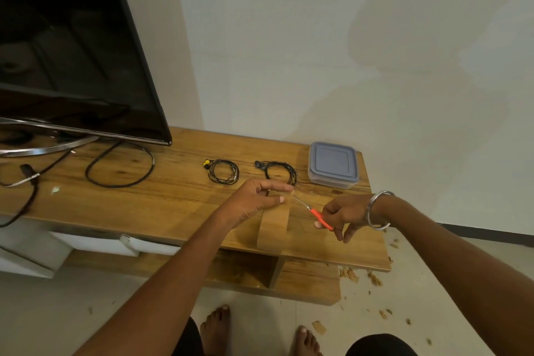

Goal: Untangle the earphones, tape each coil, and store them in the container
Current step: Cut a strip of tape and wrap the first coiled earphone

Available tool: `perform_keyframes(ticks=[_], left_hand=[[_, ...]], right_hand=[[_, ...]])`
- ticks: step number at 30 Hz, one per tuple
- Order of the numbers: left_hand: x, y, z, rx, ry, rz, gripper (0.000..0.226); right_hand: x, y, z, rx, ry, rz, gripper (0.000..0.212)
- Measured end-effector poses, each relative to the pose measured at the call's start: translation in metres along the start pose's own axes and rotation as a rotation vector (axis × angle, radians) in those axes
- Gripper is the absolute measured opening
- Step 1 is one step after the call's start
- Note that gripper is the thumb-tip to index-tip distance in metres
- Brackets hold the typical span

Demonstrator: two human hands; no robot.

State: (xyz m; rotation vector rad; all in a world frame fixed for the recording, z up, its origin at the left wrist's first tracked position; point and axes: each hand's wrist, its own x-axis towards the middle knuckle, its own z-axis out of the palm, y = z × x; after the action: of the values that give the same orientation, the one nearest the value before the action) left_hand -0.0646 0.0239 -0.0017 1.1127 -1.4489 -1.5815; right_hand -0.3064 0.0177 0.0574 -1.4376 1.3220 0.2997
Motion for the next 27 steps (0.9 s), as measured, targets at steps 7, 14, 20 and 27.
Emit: perform_keyframes(ticks=[7,14,20,27], left_hand=[[-0.005,0.002,0.000,-0.019,-0.031,-0.010,0.033],[-0.007,0.002,0.000,-0.034,-0.043,-0.007,0.033],[-0.007,0.003,0.000,-0.004,-0.062,0.005,0.034],[-0.008,0.000,-0.001,-0.007,-0.067,0.006,0.034]], right_hand=[[0.003,-0.013,-0.009,-0.089,-0.016,0.035,0.025],[0.005,-0.017,-0.018,-0.146,-0.056,0.048,0.023],[0.008,-0.021,-0.017,-0.143,-0.079,0.044,0.027],[0.012,-0.021,-0.019,-0.101,-0.088,0.029,0.023]])
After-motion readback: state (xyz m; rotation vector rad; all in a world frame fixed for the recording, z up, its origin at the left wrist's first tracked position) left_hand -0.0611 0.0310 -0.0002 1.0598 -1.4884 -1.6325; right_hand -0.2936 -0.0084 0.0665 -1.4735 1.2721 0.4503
